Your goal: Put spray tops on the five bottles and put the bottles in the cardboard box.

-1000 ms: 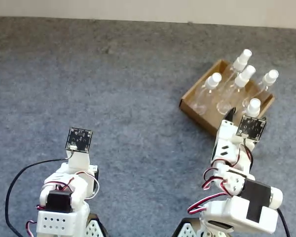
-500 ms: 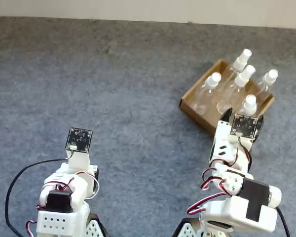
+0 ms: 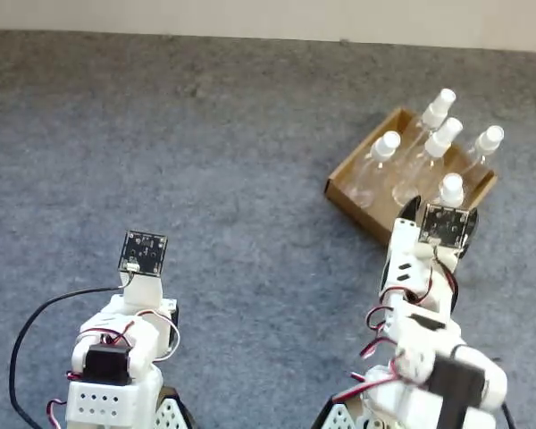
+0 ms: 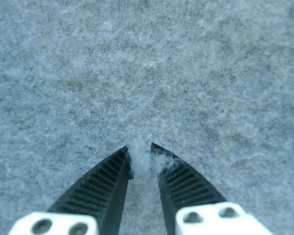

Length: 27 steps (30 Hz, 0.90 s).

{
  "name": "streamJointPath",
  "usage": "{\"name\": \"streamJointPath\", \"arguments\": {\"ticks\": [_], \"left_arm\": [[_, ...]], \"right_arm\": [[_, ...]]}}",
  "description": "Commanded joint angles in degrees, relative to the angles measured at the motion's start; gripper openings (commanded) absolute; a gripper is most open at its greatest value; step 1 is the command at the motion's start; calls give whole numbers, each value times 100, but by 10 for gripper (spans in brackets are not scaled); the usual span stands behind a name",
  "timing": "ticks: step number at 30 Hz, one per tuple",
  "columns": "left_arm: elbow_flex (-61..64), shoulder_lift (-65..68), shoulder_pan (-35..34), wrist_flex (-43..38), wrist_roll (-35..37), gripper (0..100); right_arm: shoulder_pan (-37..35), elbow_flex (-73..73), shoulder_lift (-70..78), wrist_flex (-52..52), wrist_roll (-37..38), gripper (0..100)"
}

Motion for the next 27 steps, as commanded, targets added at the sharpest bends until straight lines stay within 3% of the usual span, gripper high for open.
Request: {"name": "streamJointPath", "arguments": {"ticks": [1,13,27], "left_arm": [[110,-101,66,18,-35,7],[110,-101,66,18,-35,7],[110,-101,66,18,-35,7]], "right_arm": [[-40,-22,-971,875,18,303],[-48,-13,-2510,2369,18,303],[-48,-22,-5323,5288,18,303]]}}
